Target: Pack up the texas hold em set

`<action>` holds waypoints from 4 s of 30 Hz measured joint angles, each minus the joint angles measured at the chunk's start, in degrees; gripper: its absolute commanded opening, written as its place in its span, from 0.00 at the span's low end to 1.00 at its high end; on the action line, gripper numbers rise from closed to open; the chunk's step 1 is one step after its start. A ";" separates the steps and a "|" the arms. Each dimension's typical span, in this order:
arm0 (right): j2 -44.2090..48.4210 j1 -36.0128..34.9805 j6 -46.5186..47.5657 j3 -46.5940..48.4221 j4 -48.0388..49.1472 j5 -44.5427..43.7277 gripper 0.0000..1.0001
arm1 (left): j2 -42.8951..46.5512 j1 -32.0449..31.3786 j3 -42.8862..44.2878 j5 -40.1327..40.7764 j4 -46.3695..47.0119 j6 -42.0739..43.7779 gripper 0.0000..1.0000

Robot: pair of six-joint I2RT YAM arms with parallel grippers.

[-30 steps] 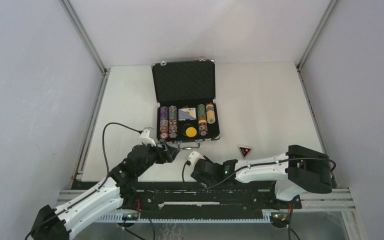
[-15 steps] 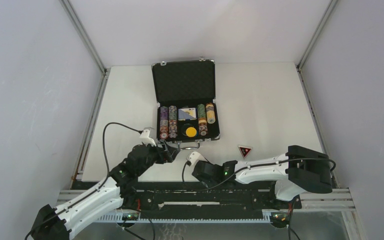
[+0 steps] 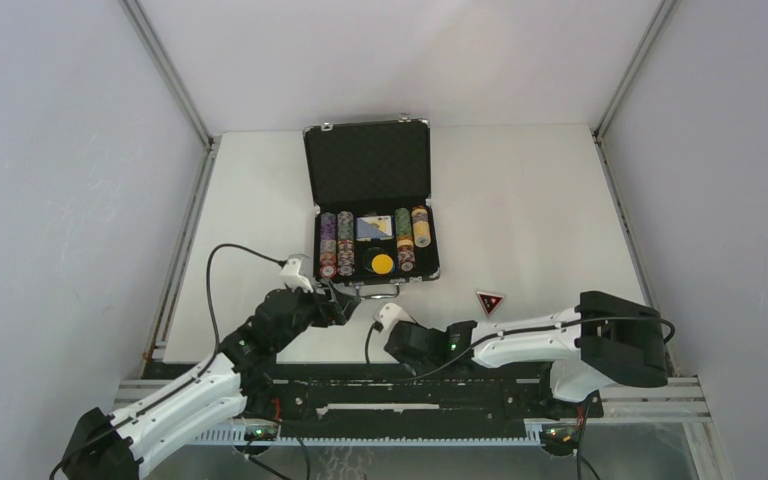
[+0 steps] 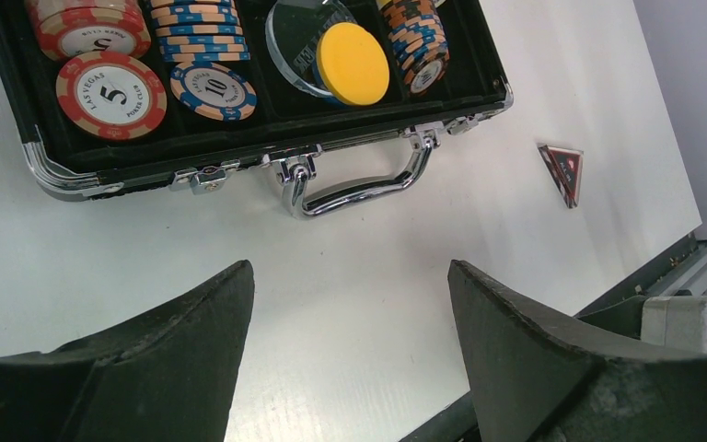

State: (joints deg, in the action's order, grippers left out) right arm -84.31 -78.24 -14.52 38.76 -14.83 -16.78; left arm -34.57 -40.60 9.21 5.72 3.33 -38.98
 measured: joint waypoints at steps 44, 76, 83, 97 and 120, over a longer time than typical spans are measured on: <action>14.56 5.44 3.02 0.00 -4.31 0.26 0.32 | -35.12 -0.17 3.78 -39.17 28.70 -20.90 0.72; 15.34 4.98 3.13 0.00 -5.86 -0.52 0.32 | -51.10 -6.32 8.87 -41.57 42.69 -26.08 0.58; 15.34 4.96 3.13 0.00 -6.27 -0.52 0.31 | -53.46 -6.93 9.01 -41.97 46.25 -27.61 0.52; 16.22 4.92 3.13 0.00 -7.10 -0.50 0.31 | -55.98 -8.09 9.40 -41.90 50.01 -29.16 0.36; 24.65 5.33 2.78 -0.48 -11.26 -1.29 0.68 | -52.50 -10.62 11.41 -38.99 43.82 -24.98 0.00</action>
State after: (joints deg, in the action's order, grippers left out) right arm -59.66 -72.90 -11.75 38.28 -26.09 -18.06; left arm -87.07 -51.22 20.62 -33.28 47.16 -63.96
